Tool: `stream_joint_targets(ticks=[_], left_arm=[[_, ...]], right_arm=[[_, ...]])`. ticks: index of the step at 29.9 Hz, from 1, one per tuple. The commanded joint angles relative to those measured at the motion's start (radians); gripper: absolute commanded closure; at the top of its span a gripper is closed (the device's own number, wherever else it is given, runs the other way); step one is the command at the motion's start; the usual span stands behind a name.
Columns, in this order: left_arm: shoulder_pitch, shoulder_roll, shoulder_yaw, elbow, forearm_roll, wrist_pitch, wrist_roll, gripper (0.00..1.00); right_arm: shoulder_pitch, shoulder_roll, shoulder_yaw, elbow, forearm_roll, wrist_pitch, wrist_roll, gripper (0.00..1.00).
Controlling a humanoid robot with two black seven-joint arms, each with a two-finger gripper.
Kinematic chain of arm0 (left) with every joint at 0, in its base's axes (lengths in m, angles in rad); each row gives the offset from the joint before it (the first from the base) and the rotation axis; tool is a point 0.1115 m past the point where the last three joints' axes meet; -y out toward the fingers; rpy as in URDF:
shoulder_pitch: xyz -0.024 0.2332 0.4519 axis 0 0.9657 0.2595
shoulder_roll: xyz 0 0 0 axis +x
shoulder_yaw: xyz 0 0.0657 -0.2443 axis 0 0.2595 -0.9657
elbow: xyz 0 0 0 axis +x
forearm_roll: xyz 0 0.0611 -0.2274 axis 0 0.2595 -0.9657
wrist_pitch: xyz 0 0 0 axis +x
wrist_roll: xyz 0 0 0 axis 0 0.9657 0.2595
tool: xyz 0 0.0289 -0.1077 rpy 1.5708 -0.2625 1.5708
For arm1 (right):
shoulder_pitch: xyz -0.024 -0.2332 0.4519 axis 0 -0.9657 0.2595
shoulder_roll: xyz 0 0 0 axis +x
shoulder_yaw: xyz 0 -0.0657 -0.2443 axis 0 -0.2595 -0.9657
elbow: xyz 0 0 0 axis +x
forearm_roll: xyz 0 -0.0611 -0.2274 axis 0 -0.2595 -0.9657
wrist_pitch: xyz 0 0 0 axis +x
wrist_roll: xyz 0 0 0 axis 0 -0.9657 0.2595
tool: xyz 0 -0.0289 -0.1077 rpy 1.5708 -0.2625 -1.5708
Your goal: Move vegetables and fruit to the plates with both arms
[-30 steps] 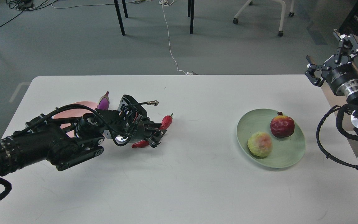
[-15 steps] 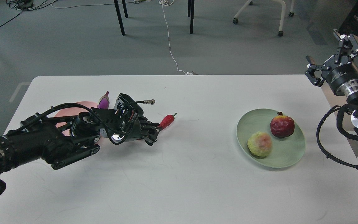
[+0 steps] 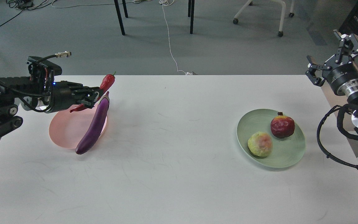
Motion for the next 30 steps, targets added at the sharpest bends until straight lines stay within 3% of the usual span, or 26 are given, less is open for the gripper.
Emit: stream_joint_targets(ticks=[1, 6, 12, 20, 25, 29, 30], left_arm=[[0.044, 0.041, 0.017, 0.041, -0.001, 0.005, -0.004, 0.89], [0.086, 0.027, 0.017, 0.111, -0.010, 0.006, -0.004, 0.83], [0.107, -0.014, 0.016, 0.144, -0.013, 0.011, -0.004, 0.49], [0.106, -0.019, -0.007, 0.144, -0.030, 0.009, -0.008, 0.44], [0.098, -0.028, -0.132, 0.168, -0.322, 0.011, -0.020, 0.18], [0.095, -0.088, -0.240, 0.245, -0.687, 0.008, -0.020, 0.02], [0.095, -0.097, -0.255, 0.262, -0.770, 0.009, -0.020, 0.02]], right_arm=[[0.001, 0.005, 0.000, 0.000, 0.000, -0.001, 0.000, 0.01], [0.004, 0.008, -0.003, 0.003, 0.000, -0.003, 0.000, 0.01], [0.002, -0.002, -0.002, 0.003, 0.000, 0.000, 0.000, 0.01], [0.001, -0.006, 0.000, 0.000, 0.000, 0.000, 0.000, 0.01], [0.016, -0.001, 0.002, -0.001, 0.000, -0.009, 0.000, 0.01], [0.025, -0.006, 0.040, -0.003, 0.000, -0.012, 0.000, 0.00], [0.024, -0.006, 0.063, -0.003, 0.002, -0.011, 0.000, 0.00]])
